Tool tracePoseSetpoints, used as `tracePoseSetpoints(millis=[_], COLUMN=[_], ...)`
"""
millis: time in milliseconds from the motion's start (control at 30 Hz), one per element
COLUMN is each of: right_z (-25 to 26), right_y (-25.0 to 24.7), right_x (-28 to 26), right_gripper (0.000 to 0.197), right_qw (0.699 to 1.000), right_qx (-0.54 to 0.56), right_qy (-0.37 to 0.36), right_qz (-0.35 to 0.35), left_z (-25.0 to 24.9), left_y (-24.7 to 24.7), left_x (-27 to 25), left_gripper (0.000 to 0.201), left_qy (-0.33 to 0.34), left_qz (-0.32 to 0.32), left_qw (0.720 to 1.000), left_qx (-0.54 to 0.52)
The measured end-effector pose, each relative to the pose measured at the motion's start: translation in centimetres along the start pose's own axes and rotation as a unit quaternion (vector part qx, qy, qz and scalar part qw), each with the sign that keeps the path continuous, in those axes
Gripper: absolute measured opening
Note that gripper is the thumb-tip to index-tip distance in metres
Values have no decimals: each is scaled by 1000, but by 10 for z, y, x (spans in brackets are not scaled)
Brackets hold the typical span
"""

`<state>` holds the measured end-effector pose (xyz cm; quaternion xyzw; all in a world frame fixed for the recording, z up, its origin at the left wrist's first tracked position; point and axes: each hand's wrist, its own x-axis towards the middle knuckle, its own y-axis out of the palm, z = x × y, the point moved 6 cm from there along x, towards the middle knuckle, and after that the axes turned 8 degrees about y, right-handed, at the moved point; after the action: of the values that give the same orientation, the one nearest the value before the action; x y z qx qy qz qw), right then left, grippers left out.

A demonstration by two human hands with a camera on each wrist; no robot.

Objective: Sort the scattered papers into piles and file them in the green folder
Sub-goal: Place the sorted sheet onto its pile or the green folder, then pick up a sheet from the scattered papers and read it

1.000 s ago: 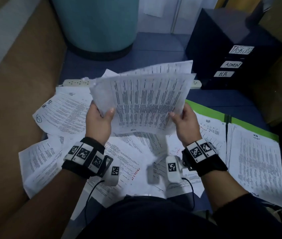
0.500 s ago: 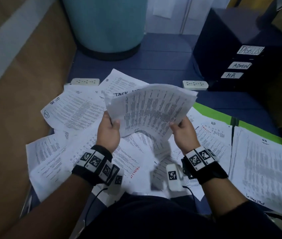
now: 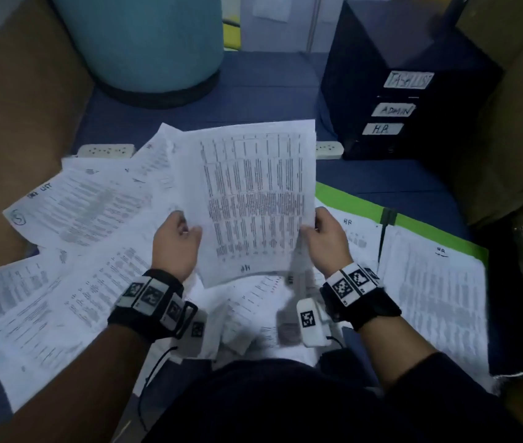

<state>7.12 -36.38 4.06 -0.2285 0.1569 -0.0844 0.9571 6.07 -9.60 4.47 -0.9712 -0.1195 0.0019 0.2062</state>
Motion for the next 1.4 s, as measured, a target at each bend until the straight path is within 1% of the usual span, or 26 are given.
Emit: tracePoseSetpoints(millis=[33,100,133,233,267,367,433,567,633,667,733,767,833,900,967,1033,1100,1167,1267,1400], right_z=[-8,-33,-49,-98,-114,-156,-183,-231,-251,-259,-273,-278,-285,-282,-270,-251,-228,-204,-168,-114], right_y=[-20,-59,-78,-129,-145,-184,-205,-234,-243,-246,-251,-253,-254,-258,-260,-256,-241,-220,-177,-105], right_x=[2,6,7,2,-2,-13,-21,-35,-41,-45,-51,-53,-55,-53,-48,-37,-22,-4,19,37], right_gripper=[9,6,5,6,8,11,15,25,30,31,34,36,39,42,45,39,27,19,16,19], right_qw=[1000,998,996,986,981,967,957,937,927,921,911,908,904,901,905,924,947,966,984,994], right_qx=[7,16,10,-10,-14,-36,-51,-57,-59,-58,-60,-66,-92,-120,-130,-114,-91,-77,-80,-92], right_qy=[2,29,51,110,131,187,220,278,305,317,340,350,363,355,327,281,232,186,127,65], right_qz=[-22,-60,-78,-126,-141,-171,-180,-204,-212,-217,-224,-219,-208,-217,-238,-232,-201,-163,-98,8], left_z=[-8,-20,-25,-47,-52,-64,-67,-62,-57,-54,-49,-50,-49,-49,-52,-53,-50,-46,-41,-18], left_y=[18,59,81,144,166,225,260,310,330,338,350,352,355,350,335,313,283,248,190,114], left_x=[0,-5,-8,-24,-29,-44,-55,-85,-103,-110,-118,-120,-121,-118,-111,-99,-85,-71,-55,-43], left_gripper=[36,38,35,18,17,17,19,31,33,37,60,66,67,66,60,47,32,25,25,27], left_qy=[0,-13,-18,-29,-34,-34,-38,-60,-85,-86,-55,-40,-25,-29,-32,-40,-51,-38,-23,-47], left_qz=[22,78,103,177,200,284,341,425,477,502,535,541,544,534,505,450,385,327,243,138], left_qw=[1000,997,994,981,976,958,939,903,875,861,840,834,830,838,860,892,921,944,970,989], left_qx=[-3,-23,-39,-72,-74,-34,-13,-2,-19,-6,70,102,120,110,71,6,-39,-29,-16,-6])
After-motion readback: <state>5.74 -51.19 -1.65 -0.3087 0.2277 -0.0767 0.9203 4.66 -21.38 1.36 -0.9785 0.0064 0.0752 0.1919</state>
